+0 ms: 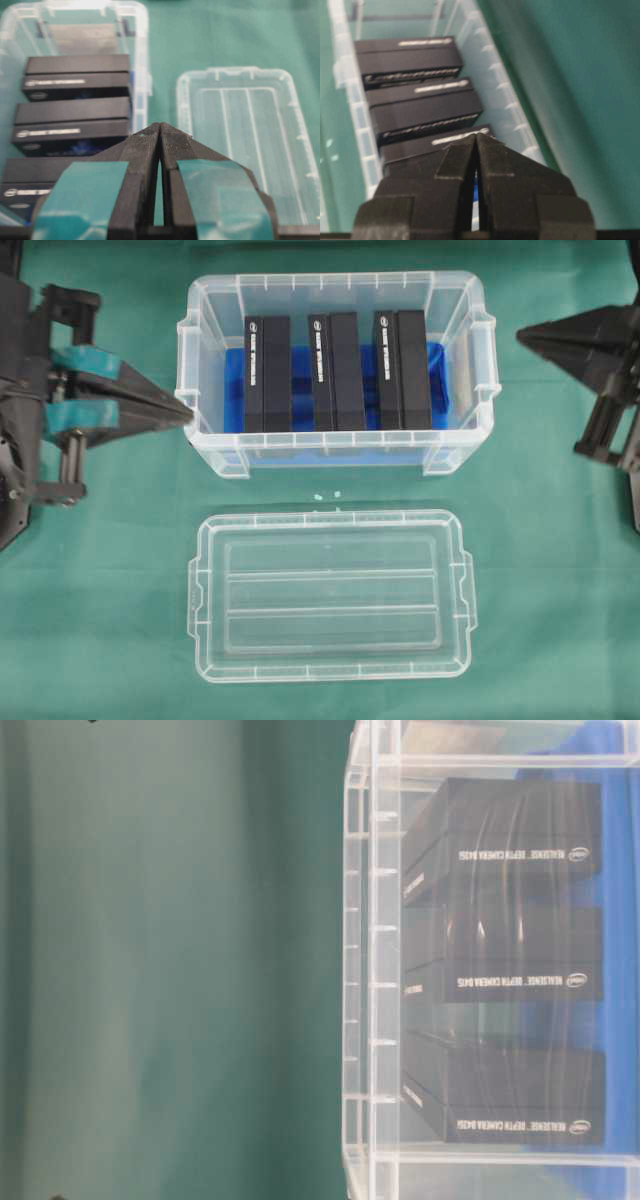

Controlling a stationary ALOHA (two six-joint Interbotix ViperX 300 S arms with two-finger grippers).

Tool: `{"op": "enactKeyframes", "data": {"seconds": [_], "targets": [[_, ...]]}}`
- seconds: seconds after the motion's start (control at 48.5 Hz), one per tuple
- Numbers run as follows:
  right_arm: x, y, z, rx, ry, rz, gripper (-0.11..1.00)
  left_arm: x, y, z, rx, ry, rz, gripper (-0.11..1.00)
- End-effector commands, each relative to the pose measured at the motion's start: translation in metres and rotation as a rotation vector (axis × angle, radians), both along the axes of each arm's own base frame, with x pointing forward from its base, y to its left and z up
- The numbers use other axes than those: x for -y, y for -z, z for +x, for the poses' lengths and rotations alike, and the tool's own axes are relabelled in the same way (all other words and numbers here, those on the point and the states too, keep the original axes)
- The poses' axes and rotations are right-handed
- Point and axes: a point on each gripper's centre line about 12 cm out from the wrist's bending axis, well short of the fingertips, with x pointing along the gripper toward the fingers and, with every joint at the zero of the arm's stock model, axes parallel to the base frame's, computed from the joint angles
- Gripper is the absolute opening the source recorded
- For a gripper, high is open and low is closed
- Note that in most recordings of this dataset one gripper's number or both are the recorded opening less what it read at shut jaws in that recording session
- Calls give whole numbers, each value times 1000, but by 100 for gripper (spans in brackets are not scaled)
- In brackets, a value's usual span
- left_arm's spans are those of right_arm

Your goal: Clamp the lid of the box with both arms, then lift and open it.

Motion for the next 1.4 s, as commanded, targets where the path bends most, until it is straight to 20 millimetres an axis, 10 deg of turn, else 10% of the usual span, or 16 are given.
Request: {"op": "enactKeyframes", "data": {"seconds": [0.0,0.803,1.38], "targets": [[9,-7,-7,46,12,-17,1,-5,-6,-4,32,-18,3,2],[28,9,-27,84,47,-29,1,-24,3,-8,41,-82,18,2],[25,32,-38,67,24,-6,1,-19,22,-48,97,-81,11,2]]}}
